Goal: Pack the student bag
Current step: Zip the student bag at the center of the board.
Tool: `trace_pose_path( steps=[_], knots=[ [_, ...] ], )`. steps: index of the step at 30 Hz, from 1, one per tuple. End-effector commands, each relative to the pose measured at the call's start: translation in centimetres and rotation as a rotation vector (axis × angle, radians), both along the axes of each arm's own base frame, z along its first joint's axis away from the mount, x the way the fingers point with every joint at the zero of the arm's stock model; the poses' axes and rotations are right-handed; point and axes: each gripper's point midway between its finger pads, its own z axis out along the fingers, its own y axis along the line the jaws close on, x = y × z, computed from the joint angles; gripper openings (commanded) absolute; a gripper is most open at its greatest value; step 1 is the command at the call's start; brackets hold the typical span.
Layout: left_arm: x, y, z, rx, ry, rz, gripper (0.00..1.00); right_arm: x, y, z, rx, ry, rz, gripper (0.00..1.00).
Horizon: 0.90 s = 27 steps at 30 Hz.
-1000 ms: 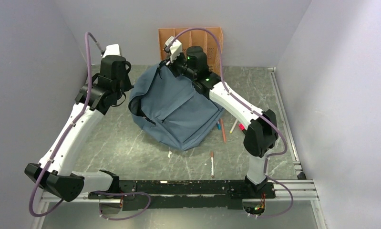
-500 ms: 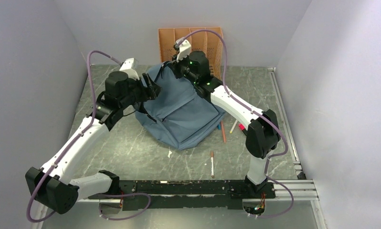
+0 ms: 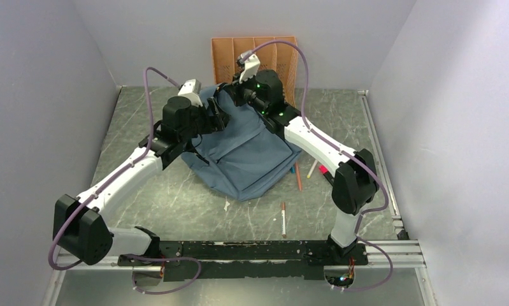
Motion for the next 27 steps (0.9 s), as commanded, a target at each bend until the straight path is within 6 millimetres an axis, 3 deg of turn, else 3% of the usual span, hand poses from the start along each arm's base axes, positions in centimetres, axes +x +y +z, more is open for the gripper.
trace_pose_path(
  steps=[1,8,14,18,27],
  knots=[
    [2.4,0.8,2.0,-0.029,-0.087,0.110,0.79,-1.7,-0.6,7.3,0.145,-0.129,0.026,0.00],
    [4.1,-0.4,4.0,-0.066,-0.144,0.098,0.77,-1.9,-0.7,6.7,0.138,-0.119,0.028,0.00],
    [5.3,-0.4,5.5,-0.085,-0.165,0.115,0.67,-2.2,-0.7,6.3,0.134,-0.115,0.039,0.00],
    [5.5,-0.4,6.0,-0.095,-0.179,0.119,0.53,-2.3,-0.8,6.1,0.131,-0.114,0.039,0.00],
    [6.0,1.1,4.9,-0.052,-0.139,0.183,0.10,-2.3,-0.9,5.7,0.117,-0.121,0.035,0.00]
  ],
)
